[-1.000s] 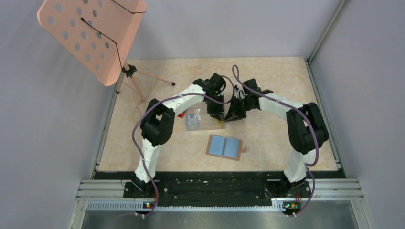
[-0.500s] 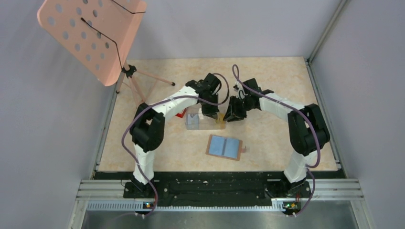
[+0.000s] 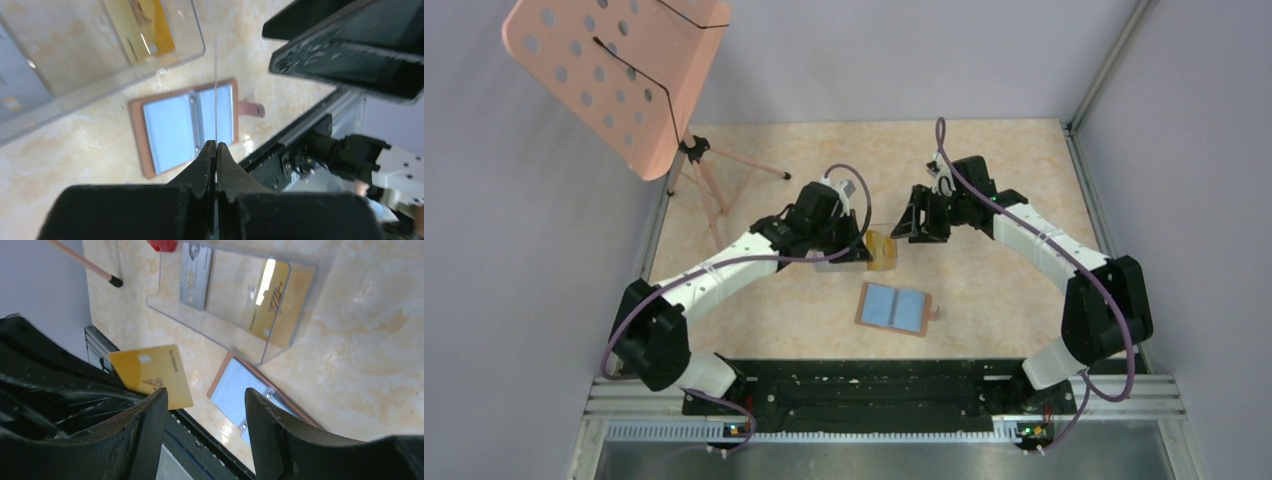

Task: Put the credit cards into the card holder
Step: Pick up the credit card from the storage box, then insert the credit card into the card holder.

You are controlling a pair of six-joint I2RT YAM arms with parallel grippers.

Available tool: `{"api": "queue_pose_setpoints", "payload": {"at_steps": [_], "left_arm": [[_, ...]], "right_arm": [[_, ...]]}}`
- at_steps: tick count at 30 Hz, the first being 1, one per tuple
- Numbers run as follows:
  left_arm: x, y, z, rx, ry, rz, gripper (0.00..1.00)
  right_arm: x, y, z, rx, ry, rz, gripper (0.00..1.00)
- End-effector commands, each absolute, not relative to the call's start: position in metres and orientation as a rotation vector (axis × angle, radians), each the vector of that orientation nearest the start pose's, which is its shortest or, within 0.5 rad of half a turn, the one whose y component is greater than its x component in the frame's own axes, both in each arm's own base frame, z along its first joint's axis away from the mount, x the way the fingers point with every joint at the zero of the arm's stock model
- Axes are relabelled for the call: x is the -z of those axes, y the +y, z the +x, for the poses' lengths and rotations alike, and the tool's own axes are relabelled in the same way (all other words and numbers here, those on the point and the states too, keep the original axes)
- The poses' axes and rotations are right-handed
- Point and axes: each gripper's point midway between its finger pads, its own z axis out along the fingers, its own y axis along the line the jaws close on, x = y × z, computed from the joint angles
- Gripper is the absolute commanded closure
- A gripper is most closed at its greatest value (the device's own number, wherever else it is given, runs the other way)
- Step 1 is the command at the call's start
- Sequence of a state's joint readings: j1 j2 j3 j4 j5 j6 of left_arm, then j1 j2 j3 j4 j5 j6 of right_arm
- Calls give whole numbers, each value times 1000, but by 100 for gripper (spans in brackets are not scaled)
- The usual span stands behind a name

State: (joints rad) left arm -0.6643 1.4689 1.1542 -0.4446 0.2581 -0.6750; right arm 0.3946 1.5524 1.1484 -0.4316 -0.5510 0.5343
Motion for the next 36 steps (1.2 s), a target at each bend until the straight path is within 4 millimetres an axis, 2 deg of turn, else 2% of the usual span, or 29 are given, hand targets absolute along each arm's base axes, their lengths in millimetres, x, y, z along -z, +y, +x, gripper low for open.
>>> {"api": "queue_pose_setpoints", "payload": {"at_steps": [1, 6, 12, 19, 24, 30, 36], "left_arm": [[-188, -323, 234, 1264, 2366, 179, 100], [-163, -325, 193, 1386, 2396, 211, 100], [-138, -336, 172, 1429, 2421, 210, 100], [-119, -344, 175, 1399, 2465, 232, 100], [-103, -347, 180, 1333, 2522, 278, 100], [-87, -346, 184, 1247, 2581, 331, 100], [-72, -334, 179, 1161, 2652, 343, 100]], "right_arm": [[-151, 236, 285, -1089, 2550, -94, 42], [-126, 224, 253, -1071, 2641, -95, 50], [-105, 214, 228, -1067, 2701, -53, 66], [-80, 208, 209, -1063, 2757, -23, 83], [-66, 209, 201, -1056, 2789, -33, 91], [-47, 209, 196, -1026, 2825, -51, 95], [-27, 206, 194, -982, 2869, -51, 98]]}}
